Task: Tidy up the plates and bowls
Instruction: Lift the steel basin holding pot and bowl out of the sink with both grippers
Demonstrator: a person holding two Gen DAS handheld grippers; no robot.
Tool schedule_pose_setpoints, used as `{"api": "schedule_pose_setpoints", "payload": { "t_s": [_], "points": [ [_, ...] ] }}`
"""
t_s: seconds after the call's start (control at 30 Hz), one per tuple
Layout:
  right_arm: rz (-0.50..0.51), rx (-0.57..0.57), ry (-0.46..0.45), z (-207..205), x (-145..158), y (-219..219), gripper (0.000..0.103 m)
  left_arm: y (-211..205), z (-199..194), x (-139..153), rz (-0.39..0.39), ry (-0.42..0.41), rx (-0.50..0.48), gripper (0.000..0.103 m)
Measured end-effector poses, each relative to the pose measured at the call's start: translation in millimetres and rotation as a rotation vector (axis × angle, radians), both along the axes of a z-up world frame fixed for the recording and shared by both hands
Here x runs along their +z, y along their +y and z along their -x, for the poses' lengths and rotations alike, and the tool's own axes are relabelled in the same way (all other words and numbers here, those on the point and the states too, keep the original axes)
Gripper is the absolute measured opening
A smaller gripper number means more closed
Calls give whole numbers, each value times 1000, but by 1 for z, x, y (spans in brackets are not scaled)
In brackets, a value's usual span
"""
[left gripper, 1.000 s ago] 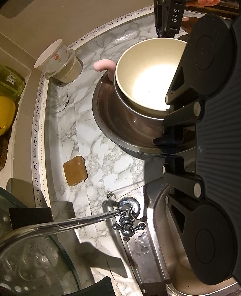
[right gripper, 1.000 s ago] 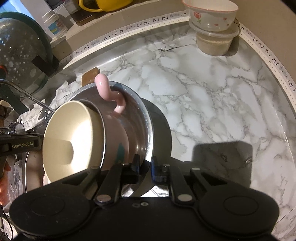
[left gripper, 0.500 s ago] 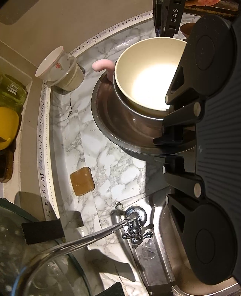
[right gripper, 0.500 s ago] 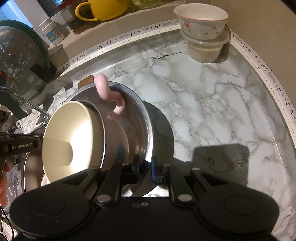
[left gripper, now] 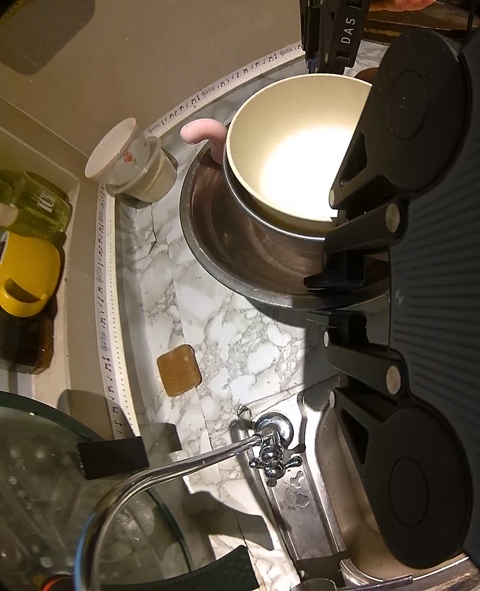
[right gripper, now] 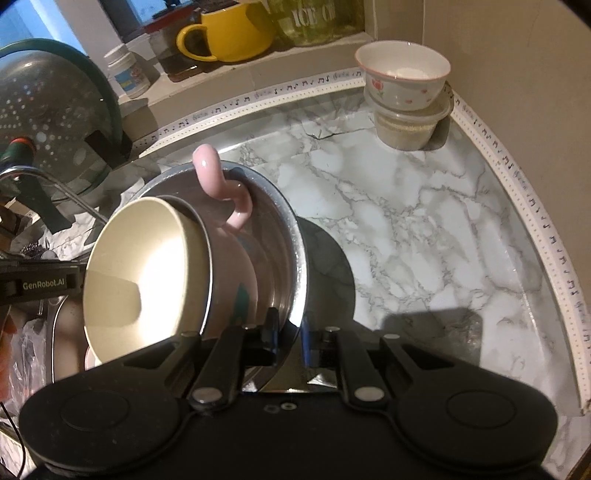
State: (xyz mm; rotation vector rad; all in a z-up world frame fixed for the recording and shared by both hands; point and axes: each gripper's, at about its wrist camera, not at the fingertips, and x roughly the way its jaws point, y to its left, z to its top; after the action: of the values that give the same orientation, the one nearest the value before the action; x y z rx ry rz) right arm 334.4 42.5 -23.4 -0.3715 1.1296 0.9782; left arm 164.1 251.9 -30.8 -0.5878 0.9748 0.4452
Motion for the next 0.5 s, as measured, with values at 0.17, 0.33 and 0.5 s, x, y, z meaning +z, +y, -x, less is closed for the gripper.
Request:
{"api": "schedule_pose_setpoints", "payload": {
  "t_s": [0.17, 0.33, 0.5],
  "points": [
    [-7, 8, -18, 6, 13, -13, 13, -12, 6, 13, -4, -11, -9, 9],
    [-8, 6, -40, 14, 26, -28, 13, -26, 10, 26, -4, -20, -20, 9],
    [-9, 0, -51, 19, 37, -46, 13, -41, 12, 37, -3, -24, -42, 10]
  ]
}}
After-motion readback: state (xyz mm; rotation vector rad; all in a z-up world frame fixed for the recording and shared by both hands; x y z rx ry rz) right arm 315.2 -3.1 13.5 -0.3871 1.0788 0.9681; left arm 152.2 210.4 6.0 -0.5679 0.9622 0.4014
